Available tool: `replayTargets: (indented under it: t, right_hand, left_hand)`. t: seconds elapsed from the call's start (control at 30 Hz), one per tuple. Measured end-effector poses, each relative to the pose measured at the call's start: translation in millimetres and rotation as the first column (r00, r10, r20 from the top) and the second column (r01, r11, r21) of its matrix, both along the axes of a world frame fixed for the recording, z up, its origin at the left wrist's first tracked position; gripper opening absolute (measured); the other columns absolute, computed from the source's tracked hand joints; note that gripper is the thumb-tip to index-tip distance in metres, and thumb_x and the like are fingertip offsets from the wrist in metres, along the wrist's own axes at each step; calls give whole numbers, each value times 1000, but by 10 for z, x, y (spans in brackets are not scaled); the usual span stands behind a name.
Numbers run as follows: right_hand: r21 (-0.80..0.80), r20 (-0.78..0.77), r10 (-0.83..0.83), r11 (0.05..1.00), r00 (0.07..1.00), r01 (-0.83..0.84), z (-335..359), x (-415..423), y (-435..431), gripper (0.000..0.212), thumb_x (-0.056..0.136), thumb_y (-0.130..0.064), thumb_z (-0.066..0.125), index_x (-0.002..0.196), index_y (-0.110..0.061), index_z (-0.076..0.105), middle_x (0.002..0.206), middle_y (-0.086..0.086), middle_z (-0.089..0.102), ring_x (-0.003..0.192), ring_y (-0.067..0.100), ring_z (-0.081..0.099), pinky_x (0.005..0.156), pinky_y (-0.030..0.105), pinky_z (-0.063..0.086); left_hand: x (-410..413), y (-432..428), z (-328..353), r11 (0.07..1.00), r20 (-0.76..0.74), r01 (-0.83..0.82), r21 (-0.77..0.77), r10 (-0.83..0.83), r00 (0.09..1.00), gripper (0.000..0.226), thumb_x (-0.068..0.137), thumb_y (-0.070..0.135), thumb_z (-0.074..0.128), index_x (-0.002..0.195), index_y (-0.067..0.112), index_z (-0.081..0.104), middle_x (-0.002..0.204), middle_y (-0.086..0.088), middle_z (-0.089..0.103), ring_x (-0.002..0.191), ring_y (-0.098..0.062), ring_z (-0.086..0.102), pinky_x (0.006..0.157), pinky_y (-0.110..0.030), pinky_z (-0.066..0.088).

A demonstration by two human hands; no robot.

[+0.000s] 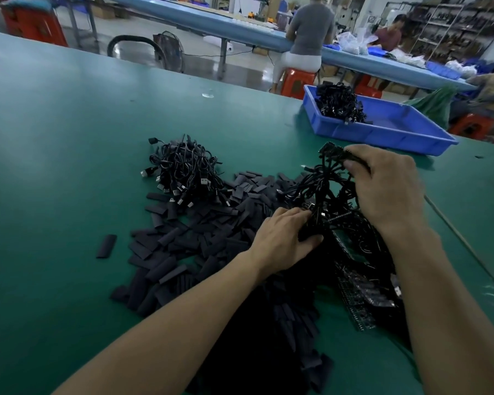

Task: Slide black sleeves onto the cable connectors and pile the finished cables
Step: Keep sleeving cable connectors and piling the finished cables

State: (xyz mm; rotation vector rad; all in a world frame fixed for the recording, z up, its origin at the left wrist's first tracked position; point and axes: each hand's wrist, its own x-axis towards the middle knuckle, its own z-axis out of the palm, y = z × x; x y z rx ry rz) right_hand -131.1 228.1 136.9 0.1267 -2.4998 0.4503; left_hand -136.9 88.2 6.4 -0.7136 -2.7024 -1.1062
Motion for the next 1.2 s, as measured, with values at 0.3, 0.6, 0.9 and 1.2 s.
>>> replayTargets:
  t: [0.3, 0.6, 0.9, 1.2]
  right_hand:
    - [-78, -5, -23, 997, 1000, 23, 31, -163, -23, 31, 100, -25, 59, 129, -15, 66, 113, 12, 73, 102, 33, 65, 90, 46, 52]
    - [-72, 74, -3, 997, 997, 9, 46, -207, -14, 30, 95, -21, 67, 124, -16, 70, 115, 14, 72, 101, 32, 67, 96, 47, 52]
    - [-226, -53, -133, 967, 990, 118, 2, -283, 115, 24, 96, -18, 65, 116, -6, 71, 103, 14, 74, 89, 25, 67, 93, 43, 53]
    - [-274, -165, -231, 945, 959, 180, -14, -284, 133, 21, 99, -23, 61, 106, -6, 71, 94, 15, 73, 85, 36, 65, 88, 51, 50]
  left_hand:
    - [-2, -127, -123, 996, -199, -11, 88, 29, 979, 44, 91, 30, 71, 131, 14, 61, 122, -3, 67, 108, -25, 54, 86, -35, 45]
    - [-3, -151, -120, 981, -195, 38, 188, -1, 981, 23, 93, 25, 71, 110, 11, 76, 103, 1, 75, 99, -19, 55, 79, -36, 51]
    - [7, -283, -110, 885, 178, -22, 465, -69, 982, 10, 96, 19, 67, 94, 11, 72, 81, 1, 71, 73, -14, 65, 67, -30, 51]
    - [17, -276, -174, 822, 167, -166, 544, 88, 982, 10, 97, 19, 66, 98, 10, 72, 76, 0, 68, 64, -18, 64, 66, -36, 57]
